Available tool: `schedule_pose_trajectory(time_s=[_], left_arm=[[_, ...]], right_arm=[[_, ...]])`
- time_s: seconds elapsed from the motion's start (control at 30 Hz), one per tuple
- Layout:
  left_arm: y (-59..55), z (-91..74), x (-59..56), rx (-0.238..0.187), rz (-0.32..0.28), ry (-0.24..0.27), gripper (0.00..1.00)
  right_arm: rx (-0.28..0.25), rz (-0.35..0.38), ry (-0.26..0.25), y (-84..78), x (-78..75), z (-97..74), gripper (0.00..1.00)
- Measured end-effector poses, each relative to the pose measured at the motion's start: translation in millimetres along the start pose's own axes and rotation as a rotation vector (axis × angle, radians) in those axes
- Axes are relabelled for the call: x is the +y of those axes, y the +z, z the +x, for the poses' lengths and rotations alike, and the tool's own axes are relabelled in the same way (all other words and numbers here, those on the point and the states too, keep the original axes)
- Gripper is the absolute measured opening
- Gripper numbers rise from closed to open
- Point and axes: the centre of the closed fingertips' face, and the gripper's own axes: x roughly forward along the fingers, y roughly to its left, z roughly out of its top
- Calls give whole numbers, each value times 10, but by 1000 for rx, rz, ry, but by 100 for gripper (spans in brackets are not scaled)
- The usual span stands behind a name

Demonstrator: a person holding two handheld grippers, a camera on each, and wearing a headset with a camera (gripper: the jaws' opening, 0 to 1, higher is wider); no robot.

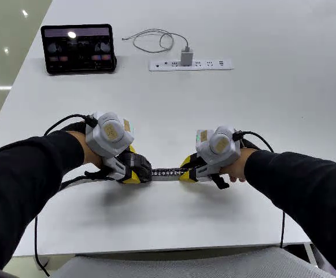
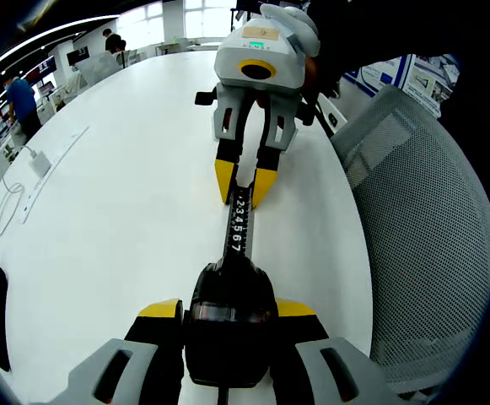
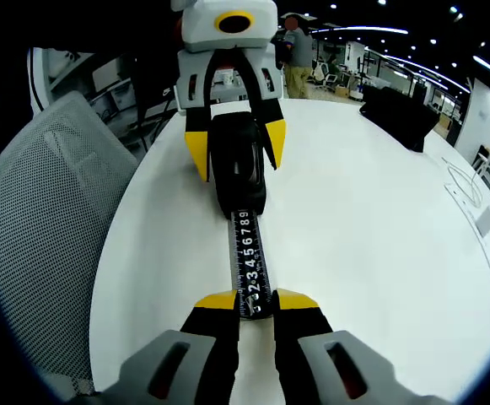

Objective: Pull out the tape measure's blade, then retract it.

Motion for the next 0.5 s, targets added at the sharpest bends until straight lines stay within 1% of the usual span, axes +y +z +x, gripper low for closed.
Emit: schedule_pose_trajectory(time_s=[0.5], left_arm=[[1,-3,0,-5,-1,1,35]], right_arm=[[16,7,-6,-94,-11,-82,10]])
